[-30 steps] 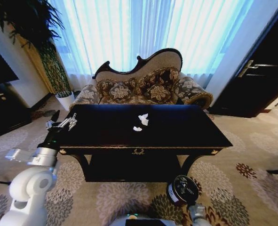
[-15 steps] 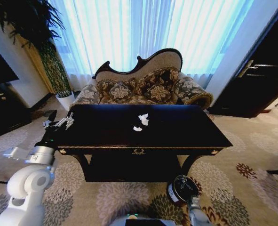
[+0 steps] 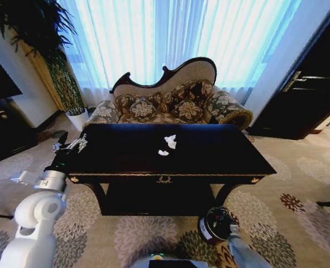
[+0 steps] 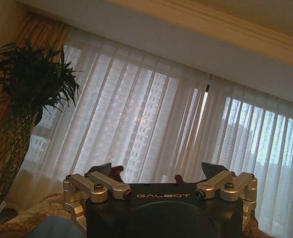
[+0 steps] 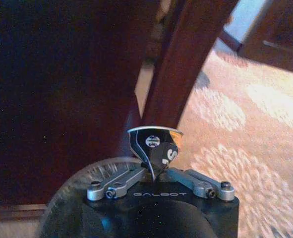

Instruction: Move to the front of the table and place the trash on the table into the trash bin.

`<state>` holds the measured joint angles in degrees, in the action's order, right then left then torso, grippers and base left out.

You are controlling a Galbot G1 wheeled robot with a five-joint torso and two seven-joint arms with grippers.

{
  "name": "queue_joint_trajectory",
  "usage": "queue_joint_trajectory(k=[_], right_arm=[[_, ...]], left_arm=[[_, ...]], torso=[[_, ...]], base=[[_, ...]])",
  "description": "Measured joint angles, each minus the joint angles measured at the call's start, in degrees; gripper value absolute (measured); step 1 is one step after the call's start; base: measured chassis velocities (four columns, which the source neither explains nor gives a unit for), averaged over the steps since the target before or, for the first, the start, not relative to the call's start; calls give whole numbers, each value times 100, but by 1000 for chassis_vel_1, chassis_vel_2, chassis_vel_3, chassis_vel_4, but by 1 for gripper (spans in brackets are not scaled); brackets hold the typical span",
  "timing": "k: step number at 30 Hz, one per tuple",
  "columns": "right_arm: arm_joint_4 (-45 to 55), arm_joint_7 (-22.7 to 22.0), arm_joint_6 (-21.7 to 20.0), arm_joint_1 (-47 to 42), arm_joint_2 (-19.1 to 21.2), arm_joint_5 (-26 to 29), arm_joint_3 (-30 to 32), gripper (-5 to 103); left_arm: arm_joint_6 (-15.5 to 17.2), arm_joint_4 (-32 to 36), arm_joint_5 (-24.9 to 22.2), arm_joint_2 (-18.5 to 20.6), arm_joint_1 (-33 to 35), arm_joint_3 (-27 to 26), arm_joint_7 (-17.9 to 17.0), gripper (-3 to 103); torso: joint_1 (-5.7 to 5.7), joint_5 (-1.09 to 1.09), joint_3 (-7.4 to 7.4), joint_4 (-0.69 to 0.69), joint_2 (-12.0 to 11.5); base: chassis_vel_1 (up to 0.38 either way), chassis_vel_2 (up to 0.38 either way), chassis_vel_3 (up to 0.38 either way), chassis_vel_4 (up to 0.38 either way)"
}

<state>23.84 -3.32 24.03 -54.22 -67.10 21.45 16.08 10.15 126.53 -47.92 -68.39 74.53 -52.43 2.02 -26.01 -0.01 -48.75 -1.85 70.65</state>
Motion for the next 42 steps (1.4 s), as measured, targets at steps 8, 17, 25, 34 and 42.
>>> queue_joint_trajectory(k=[8, 17, 25, 34, 42], right_arm=[[-155, -158, -395, -12, -7, -124, 33, 0], [125, -94, -605, -231, 12, -29, 38, 16], [360, -34, -612, -426, 6, 15, 31, 43], [1587, 259, -587, -1291, -54, -12, 2, 76], [3357, 609, -271, -2628, 74, -74, 7, 99]], left_arm=[[-12, -51, 80, -28, -7, 27, 10, 100], [-12, 85, 156, -120, 47, 72, 12, 100], [-12, 232, 151, -133, 175, -14, 12, 100], [-21, 242, 107, -152, 223, -59, 7, 100], [-42, 279, 44, -158, 186, -29, 4, 100]], torso=[[1, 0, 0, -1, 0], [0, 1, 1, -1, 0], [1, -1, 1, -1, 0], [1, 0, 1, 0, 0], [1, 0, 1, -1, 1]], base=[[0, 0, 0, 0], [0, 0, 0, 0], [0, 0, 0, 0], [0, 0, 0, 0], [0, 0, 0, 0]])
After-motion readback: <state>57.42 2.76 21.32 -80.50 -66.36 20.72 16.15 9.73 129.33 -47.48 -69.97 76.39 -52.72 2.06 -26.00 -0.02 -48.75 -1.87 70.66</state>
